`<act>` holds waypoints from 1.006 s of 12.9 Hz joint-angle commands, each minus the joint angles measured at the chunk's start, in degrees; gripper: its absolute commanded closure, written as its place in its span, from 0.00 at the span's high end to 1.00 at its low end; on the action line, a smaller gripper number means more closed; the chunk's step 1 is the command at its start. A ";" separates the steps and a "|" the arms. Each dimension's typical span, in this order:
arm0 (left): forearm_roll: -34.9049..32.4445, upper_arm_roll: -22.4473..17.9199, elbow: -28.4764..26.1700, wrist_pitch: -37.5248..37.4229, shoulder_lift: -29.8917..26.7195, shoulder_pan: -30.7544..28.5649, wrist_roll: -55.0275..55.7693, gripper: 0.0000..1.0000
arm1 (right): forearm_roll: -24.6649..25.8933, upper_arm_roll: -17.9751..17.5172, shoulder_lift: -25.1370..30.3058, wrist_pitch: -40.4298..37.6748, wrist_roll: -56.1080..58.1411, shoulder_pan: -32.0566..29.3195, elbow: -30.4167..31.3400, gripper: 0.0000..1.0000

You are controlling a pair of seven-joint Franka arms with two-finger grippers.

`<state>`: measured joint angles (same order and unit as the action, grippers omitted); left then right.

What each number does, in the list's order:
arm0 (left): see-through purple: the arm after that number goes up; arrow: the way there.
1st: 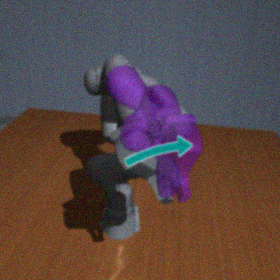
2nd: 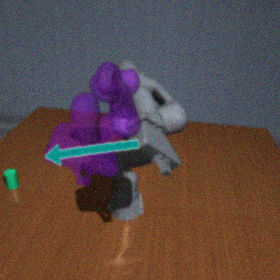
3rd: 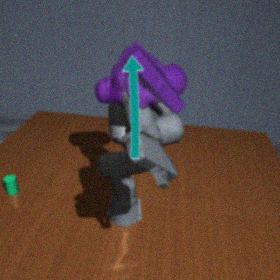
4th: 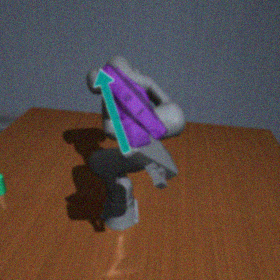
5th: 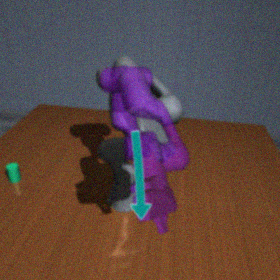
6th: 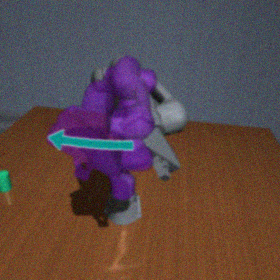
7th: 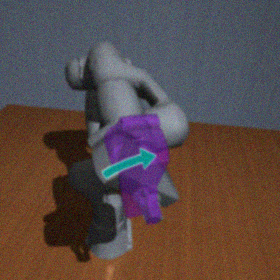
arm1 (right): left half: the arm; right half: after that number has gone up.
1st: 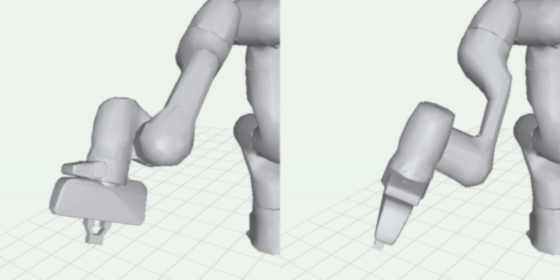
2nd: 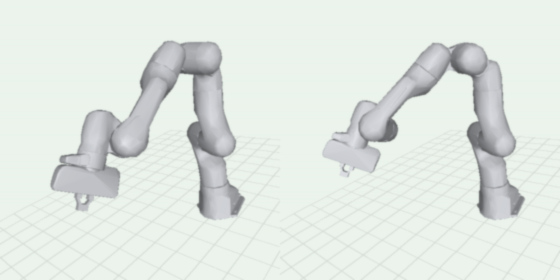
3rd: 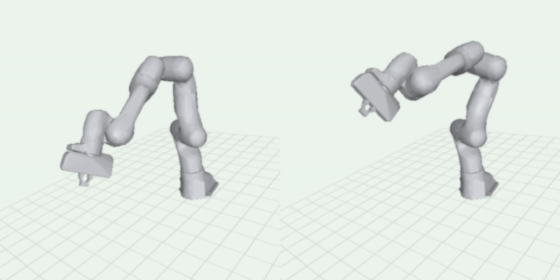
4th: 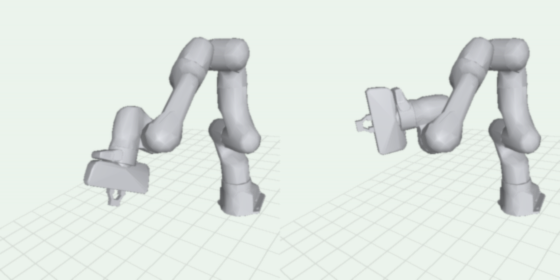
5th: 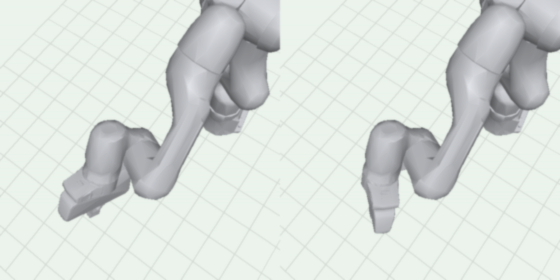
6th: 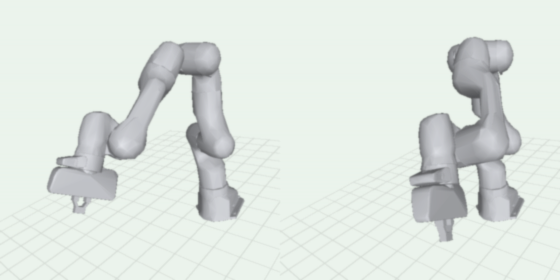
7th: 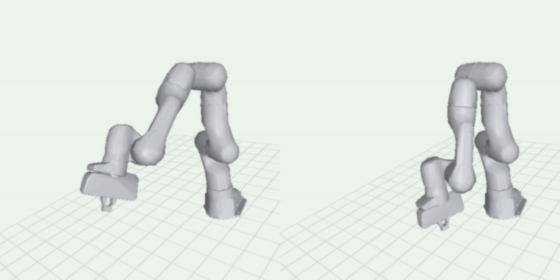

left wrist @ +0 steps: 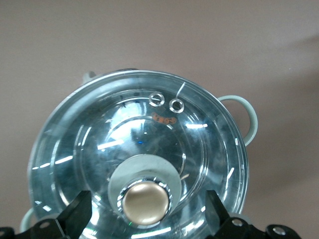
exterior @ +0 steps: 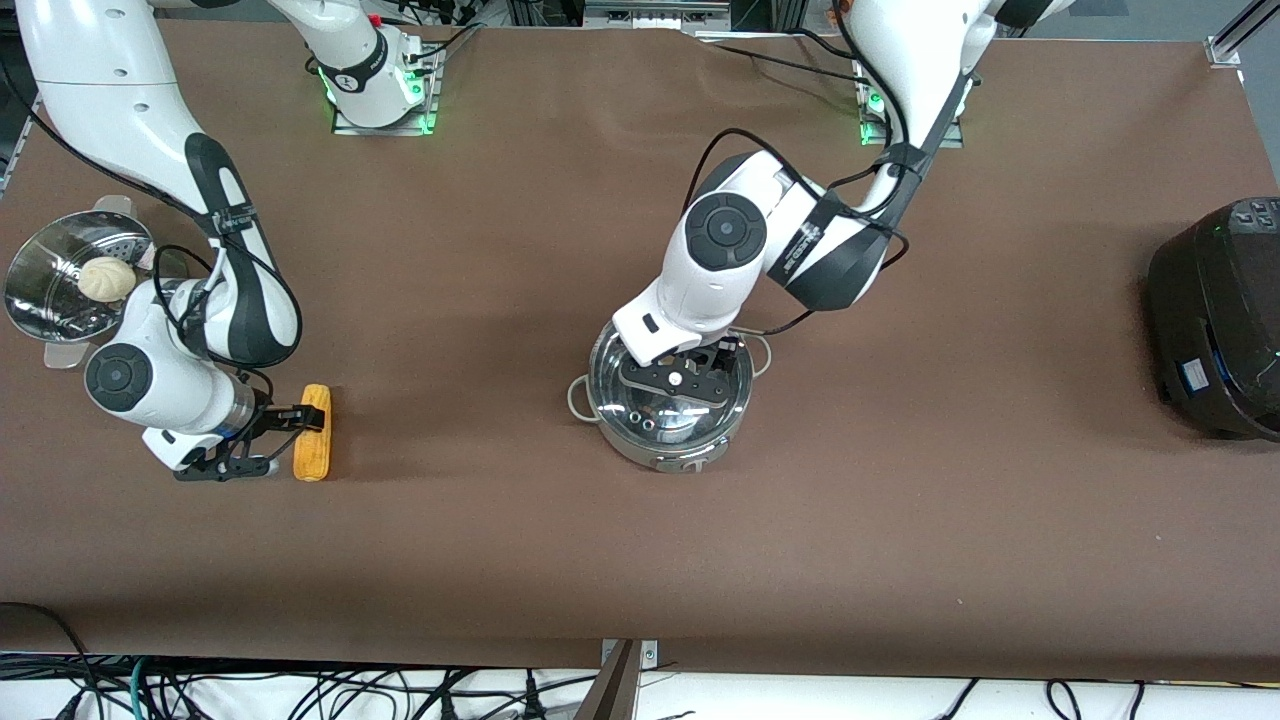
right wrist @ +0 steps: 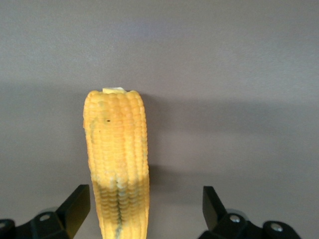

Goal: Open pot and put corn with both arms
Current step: 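Grasp the lid knob with the left gripper while the right gripper grasps the corn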

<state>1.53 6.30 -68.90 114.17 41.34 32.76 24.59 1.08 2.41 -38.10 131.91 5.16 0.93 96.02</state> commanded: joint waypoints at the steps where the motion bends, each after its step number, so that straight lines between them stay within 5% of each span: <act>1: -0.30 -0.67 -0.45 1.84 0.40 1.08 -0.77 1.00 | -0.99 -1.35 -0.22 1.68 0.03 -0.14 0.83 1.00; 3: -0.30 -0.67 -0.53 1.75 0.40 1.08 -1.47 0.84 | -2.31 -1.53 -0.57 1.77 0.03 -0.14 0.83 1.00; 5: -1.35 -0.76 -0.54 1.49 0.32 1.08 -1.56 0.49 | -2.49 -1.71 -1.19 2.56 0.03 -0.05 0.83 0.99; 7: -4.86 -0.50 -1.84 1.14 0.05 1.34 -1.74 0.44 | -2.49 -1.62 -1.19 1.86 0.64 -0.05 0.57 0.38; 8: -5.05 -0.58 -2.20 1.05 -0.04 1.87 -1.65 0.45 | -2.49 -1.71 -1.10 1.68 0.91 -0.14 0.40 0.20; 9: -5.05 -0.58 -2.29 1.14 -0.04 2.13 -1.65 0.46 | -2.40 -1.71 -1.10 1.60 0.99 -0.14 0.39 0.10; 13: -5.05 -0.49 -2.38 1.05 -0.04 2.22 -1.74 0.42 | -2.40 -1.71 -0.75 -0.69 0.91 -0.23 -0.92 0.09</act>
<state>-2.52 5.99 -69.16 115.45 42.24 33.87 23.65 -0.35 1.03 -39.44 132.75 5.13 1.01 95.89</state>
